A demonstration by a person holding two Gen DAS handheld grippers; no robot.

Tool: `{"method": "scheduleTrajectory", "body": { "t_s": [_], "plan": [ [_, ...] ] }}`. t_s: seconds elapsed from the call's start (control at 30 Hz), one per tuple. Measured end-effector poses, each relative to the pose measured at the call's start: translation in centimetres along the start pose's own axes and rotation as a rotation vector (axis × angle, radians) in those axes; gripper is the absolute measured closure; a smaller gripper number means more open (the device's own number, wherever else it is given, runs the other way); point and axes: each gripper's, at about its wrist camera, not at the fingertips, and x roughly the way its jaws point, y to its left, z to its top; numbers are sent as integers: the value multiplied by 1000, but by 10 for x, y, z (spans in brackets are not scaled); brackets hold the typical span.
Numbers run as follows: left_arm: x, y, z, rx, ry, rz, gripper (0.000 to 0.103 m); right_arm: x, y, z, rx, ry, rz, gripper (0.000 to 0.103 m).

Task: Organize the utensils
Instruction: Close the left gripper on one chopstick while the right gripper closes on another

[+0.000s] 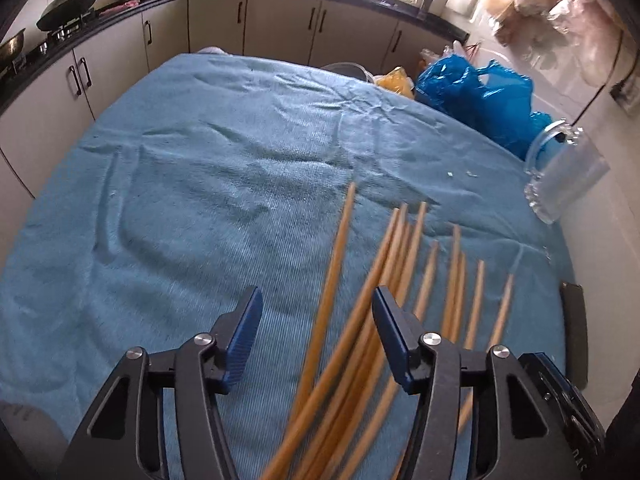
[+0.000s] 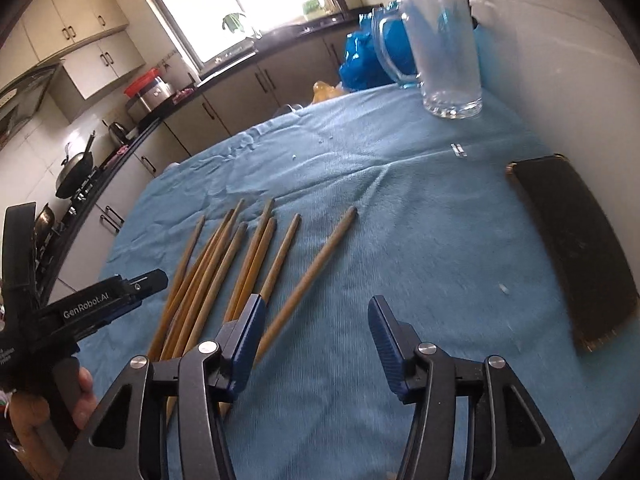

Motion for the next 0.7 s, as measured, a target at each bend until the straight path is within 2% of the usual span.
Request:
{"method": "scheduleTrajectory", "body": {
  "t_s": [0.07,0.1,0.17,0.27,0.37,0.47,0.57,0.7],
  "plan": [
    [12,-1,4,7,23,15,61,11,2,3,-3,17,-9,47],
    [14,-2,6,6,16,25,63,16,3,5,-7,25,-20,50],
    [17,-5,11,18,12,50,78,25,4,6,-15,49,-41,55],
    [20,-2,13,-5,34,5,95,31,5,12,-30,52,-77,57],
    [19,-6,10,20,25,30,95,41,14,20,-73,69,-151,68],
    [16,-7,6,9,42,41,95,49,25,24,-160,98,-256,89],
    [7,0,-5,-19,80,16,96,48,21,25,-165,129,-250,92],
    [-17,15,-35,-44,123,-18,96,29,8,10,-151,173,-223,95]
  ]
}}
